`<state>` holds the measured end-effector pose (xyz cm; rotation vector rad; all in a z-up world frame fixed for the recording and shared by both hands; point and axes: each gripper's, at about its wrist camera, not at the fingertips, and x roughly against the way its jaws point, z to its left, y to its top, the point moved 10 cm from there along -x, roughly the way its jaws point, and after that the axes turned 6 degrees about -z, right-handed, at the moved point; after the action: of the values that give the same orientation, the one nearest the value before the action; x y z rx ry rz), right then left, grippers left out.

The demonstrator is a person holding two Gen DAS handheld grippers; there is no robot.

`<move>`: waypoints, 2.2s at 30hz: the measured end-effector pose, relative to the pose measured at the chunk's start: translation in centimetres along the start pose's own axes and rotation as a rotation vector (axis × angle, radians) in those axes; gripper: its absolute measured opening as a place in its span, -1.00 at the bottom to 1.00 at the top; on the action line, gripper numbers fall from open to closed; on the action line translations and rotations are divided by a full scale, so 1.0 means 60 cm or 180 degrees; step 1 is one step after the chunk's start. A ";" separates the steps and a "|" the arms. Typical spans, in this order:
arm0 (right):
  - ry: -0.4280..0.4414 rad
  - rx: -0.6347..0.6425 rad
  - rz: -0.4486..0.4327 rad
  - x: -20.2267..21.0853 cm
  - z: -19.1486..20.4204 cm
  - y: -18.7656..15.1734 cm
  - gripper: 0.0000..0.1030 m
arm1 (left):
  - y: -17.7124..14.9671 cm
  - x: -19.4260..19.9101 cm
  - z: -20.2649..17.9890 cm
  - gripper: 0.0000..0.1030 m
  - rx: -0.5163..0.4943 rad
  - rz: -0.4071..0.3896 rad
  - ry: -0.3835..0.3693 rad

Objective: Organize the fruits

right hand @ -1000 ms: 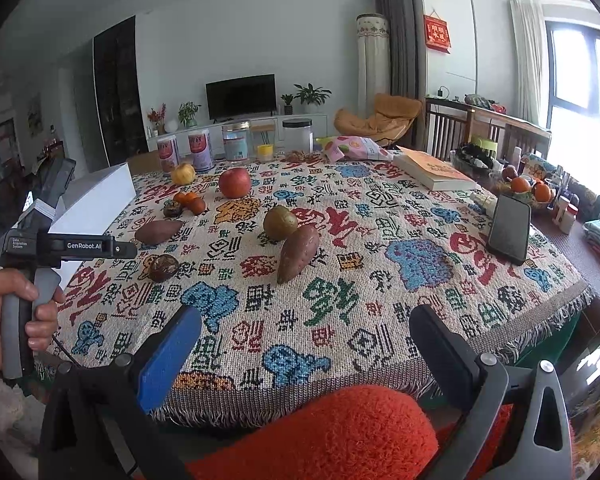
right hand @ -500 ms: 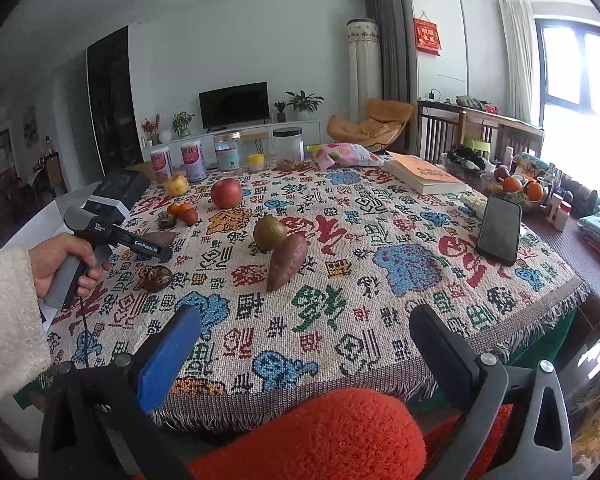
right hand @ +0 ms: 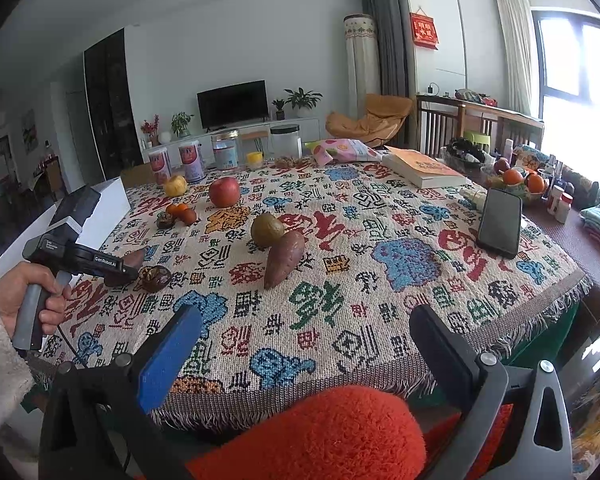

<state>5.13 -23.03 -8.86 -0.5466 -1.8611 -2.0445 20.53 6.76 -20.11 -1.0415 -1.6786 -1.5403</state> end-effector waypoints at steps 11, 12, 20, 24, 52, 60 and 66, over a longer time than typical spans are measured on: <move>0.0429 0.0058 0.0461 -0.031 0.055 -0.039 1.00 | 0.009 -0.007 -0.014 -0.17 -0.0367 -0.0183 0.0016; 0.0533 0.0055 0.0546 -0.040 0.065 -0.039 1.00 | 0.009 -0.004 -0.011 -0.18 -0.0268 -0.0205 -0.0032; 0.1358 0.0349 0.1289 -0.190 0.229 -0.013 0.18 | -0.018 0.115 0.000 -0.19 0.0488 -0.0607 -0.0536; 0.1563 0.0328 0.1508 -0.269 0.314 -0.023 0.18 | -0.024 0.149 0.018 -0.19 0.0575 -0.0761 -0.0485; 0.2869 0.1064 0.1650 -0.095 0.770 0.001 -0.02 | -0.131 0.297 0.394 -0.18 0.1850 -0.0926 0.0701; 0.2569 0.0808 0.1059 -0.102 0.646 0.107 0.48 | -0.051 0.334 0.315 0.61 0.1379 -0.1408 0.0681; 0.1229 0.0703 0.0864 -0.206 0.385 0.037 0.69 | -0.018 0.281 0.122 0.80 0.0814 -0.1346 -0.0055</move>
<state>18.49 -0.51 -11.08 -0.2995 -1.6507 -1.6101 11.76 16.30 -7.00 -0.5928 -2.1406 -1.5105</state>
